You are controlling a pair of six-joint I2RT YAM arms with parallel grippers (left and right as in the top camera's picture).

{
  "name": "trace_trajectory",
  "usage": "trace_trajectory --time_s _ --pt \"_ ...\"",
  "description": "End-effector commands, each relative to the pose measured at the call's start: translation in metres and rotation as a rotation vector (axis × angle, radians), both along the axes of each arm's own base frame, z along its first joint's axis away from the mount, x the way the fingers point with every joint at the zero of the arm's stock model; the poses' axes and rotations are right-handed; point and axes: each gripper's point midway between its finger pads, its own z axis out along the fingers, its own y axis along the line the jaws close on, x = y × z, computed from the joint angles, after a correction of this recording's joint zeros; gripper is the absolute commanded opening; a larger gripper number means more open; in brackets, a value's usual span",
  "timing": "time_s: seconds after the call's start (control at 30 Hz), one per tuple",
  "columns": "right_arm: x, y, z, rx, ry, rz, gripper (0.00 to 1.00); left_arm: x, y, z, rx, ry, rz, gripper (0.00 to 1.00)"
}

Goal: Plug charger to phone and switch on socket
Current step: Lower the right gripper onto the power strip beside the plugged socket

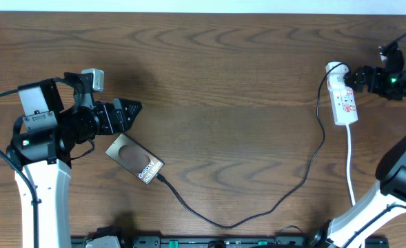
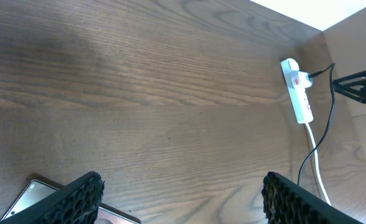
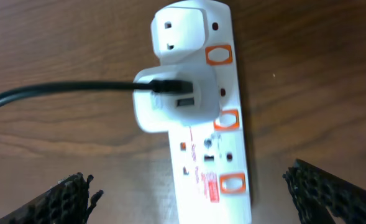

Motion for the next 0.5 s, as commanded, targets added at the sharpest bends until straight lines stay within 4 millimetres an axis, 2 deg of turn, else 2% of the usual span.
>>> trace_trajectory --time_s 0.0,0.17,0.47 --pt "0.010 0.015 -0.017 0.021 0.003 0.052 0.99 0.001 -0.002 0.004 0.004 -0.021 -0.023 0.82" --pt "0.019 0.027 -0.031 0.026 0.007 0.081 0.99 0.001 -0.002 0.004 0.004 -0.021 -0.023 0.82" --pt "0.025 0.034 -0.034 0.033 0.002 0.067 0.99 0.001 -0.002 0.004 0.004 -0.021 -0.023 0.82"
